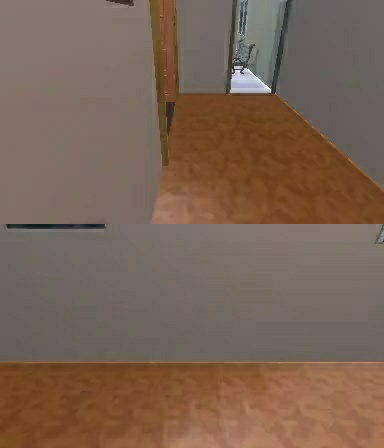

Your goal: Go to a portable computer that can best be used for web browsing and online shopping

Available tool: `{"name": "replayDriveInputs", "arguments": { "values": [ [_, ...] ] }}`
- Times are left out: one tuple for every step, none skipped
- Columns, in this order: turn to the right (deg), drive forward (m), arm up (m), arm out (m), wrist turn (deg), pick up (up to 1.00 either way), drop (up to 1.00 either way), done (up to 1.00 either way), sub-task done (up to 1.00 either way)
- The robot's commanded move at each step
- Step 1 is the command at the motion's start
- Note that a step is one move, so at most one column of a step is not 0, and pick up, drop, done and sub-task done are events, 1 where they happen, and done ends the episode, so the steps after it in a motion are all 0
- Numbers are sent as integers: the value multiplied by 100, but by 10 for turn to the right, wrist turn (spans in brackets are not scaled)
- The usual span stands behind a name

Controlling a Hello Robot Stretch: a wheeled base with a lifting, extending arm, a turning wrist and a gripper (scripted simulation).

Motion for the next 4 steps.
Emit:
{"name": "replayDriveInputs", "arguments": {
  "values": [
    [450, 0, 0, 0, 0, 0, 0, 0, 0],
    [450, 0, 0, 0, 0, 0, 0, 0, 0],
    [0, 30, 0, 0, 0, 0, 0, 0, 0],
    [-180, 0, 0, 0, 0, 0, 0, 0, 0]
  ]
}}
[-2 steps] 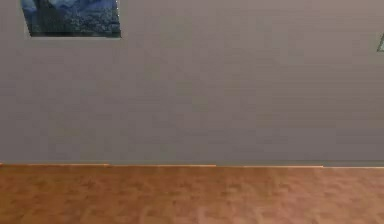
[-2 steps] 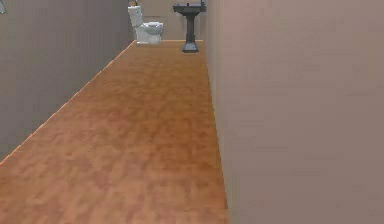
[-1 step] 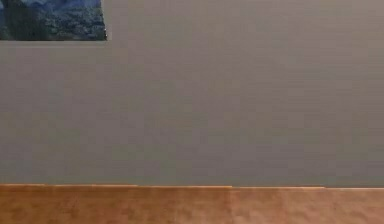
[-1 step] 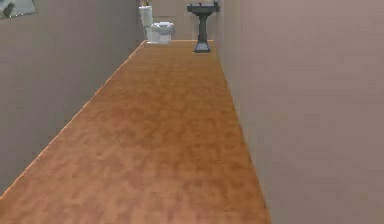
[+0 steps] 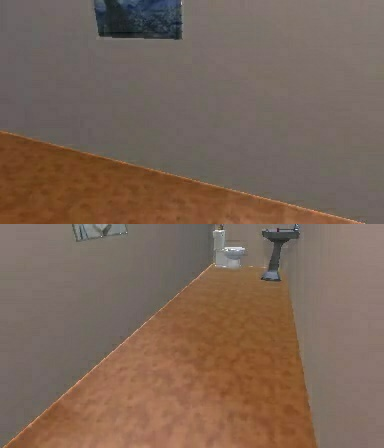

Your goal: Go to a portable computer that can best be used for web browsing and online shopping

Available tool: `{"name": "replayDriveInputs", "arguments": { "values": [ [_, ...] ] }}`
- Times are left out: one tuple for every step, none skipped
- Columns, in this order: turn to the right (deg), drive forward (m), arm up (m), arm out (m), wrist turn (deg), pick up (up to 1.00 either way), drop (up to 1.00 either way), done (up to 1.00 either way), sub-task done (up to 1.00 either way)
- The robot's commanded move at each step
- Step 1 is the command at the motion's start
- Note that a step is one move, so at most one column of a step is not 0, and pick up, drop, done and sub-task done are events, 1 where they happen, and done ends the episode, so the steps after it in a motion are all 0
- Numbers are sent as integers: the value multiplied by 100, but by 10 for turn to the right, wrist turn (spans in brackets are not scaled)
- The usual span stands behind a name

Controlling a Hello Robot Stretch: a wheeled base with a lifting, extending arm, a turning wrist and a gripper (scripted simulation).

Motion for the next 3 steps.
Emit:
{"name": "replayDriveInputs", "arguments": {
  "values": [
    [0, 80, 0, 0, 0, 0, 0, 0, 0],
    [-450, 0, 0, 0, 0, 0, 0, 0, 0],
    [-210, 0, 0, 0, 0, 0, 0, 0, 0]
  ]
}}
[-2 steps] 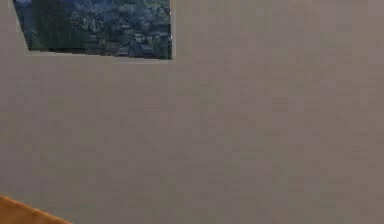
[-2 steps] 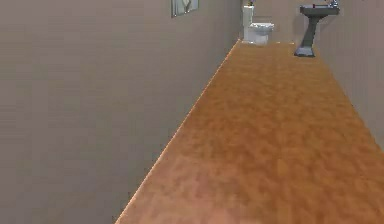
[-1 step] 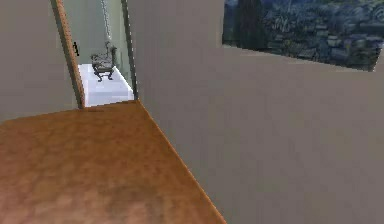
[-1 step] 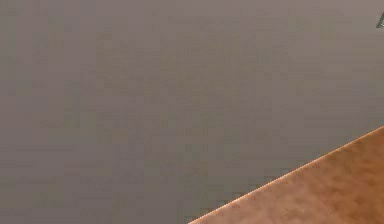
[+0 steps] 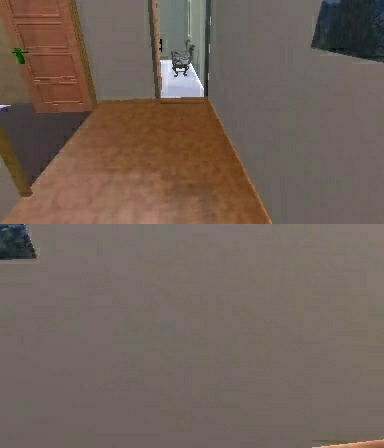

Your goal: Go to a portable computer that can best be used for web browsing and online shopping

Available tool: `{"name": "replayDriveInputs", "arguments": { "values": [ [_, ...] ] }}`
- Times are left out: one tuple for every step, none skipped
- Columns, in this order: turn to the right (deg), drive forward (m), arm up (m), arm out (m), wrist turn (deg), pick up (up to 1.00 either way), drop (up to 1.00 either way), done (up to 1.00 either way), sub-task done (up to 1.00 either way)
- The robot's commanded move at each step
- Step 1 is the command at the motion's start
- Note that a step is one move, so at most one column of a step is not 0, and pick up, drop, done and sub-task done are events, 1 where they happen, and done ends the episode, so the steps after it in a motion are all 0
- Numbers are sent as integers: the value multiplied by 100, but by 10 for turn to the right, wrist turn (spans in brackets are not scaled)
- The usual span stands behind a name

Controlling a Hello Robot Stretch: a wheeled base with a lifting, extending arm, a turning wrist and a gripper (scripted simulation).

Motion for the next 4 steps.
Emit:
{"name": "replayDriveInputs", "arguments": {
  "values": [
    [0, 100, 0, 0, 0, 0, 0, 0, 0],
    [0, 100, 0, 0, 0, 0, 0, 0, 0],
    [-30, 0, 0, 0, 0, 0, 0, 0, 0],
    [0, 100, 0, 0, 0, 0, 0, 0, 0]
  ]
}}
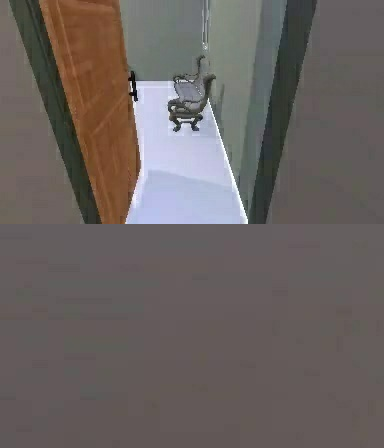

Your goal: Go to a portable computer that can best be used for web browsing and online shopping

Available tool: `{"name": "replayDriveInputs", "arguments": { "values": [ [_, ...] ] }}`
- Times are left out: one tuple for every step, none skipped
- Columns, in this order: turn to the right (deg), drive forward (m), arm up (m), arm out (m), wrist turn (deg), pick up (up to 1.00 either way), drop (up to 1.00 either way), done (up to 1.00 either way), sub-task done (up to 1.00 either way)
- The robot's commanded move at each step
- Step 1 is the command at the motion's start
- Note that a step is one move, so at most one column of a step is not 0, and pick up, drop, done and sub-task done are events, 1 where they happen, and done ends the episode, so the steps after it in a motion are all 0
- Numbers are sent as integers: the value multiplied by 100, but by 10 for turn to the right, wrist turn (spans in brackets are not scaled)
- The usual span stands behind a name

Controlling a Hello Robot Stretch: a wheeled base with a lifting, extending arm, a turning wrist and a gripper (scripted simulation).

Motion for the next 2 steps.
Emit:
{"name": "replayDriveInputs", "arguments": {
  "values": [
    [0, 100, 0, 0, 0, 0, 0, 0, 0],
    [0, 50, 0, 0, 0, 0, 0, 0, 0]
  ]
}}
